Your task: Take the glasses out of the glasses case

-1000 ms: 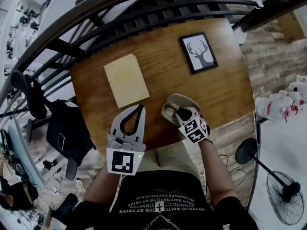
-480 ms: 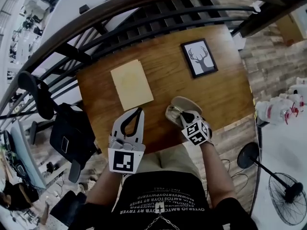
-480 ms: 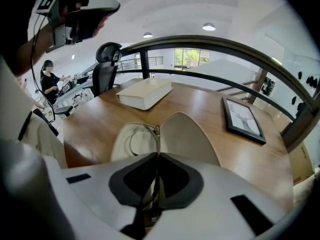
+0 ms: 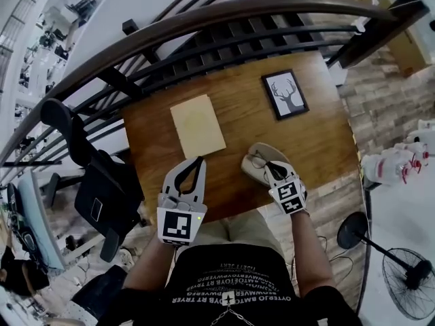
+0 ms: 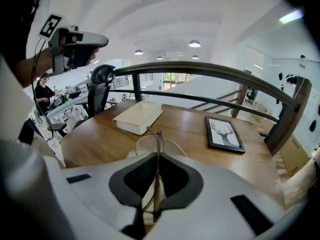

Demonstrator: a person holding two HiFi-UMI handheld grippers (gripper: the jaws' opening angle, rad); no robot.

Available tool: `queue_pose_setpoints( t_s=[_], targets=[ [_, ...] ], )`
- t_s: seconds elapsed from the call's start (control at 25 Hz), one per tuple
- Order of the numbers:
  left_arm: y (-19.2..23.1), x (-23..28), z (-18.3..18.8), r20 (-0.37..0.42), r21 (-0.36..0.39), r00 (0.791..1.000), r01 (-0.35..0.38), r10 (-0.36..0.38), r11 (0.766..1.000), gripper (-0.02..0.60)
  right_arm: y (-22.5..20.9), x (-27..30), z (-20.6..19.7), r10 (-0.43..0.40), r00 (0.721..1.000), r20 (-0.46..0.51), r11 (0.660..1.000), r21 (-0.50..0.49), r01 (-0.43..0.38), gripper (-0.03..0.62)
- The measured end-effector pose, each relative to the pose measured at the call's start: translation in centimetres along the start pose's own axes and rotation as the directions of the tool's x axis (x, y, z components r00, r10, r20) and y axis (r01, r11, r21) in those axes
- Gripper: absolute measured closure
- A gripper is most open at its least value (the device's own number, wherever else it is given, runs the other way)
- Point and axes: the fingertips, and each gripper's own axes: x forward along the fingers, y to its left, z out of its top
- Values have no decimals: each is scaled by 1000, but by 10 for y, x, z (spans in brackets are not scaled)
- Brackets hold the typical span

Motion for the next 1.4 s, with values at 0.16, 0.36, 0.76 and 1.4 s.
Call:
queue_pose_setpoints(
  t_s=[0.16, 0.36, 0.76, 1.4],
  targets=[
    [4, -16, 5, 9, 6, 1000, -4, 4, 1000, 552, 3, -20, 16, -34, 997, 67, 997, 66, 29, 566],
    [7, -34, 14, 30, 9, 1000, -2, 2, 1000, 552, 4, -44, 25, -106, 984, 140, 980, 182, 79, 566],
    [6, -65, 52, 118, 47, 993, 24, -29, 999, 552, 20, -103, 51, -205, 939, 277, 947, 297, 119, 566],
    [-9, -107, 87, 213, 72, 971, 94, -107, 993, 552, 66, -213, 151, -215, 837, 503, 972, 193, 134, 566]
  ],
)
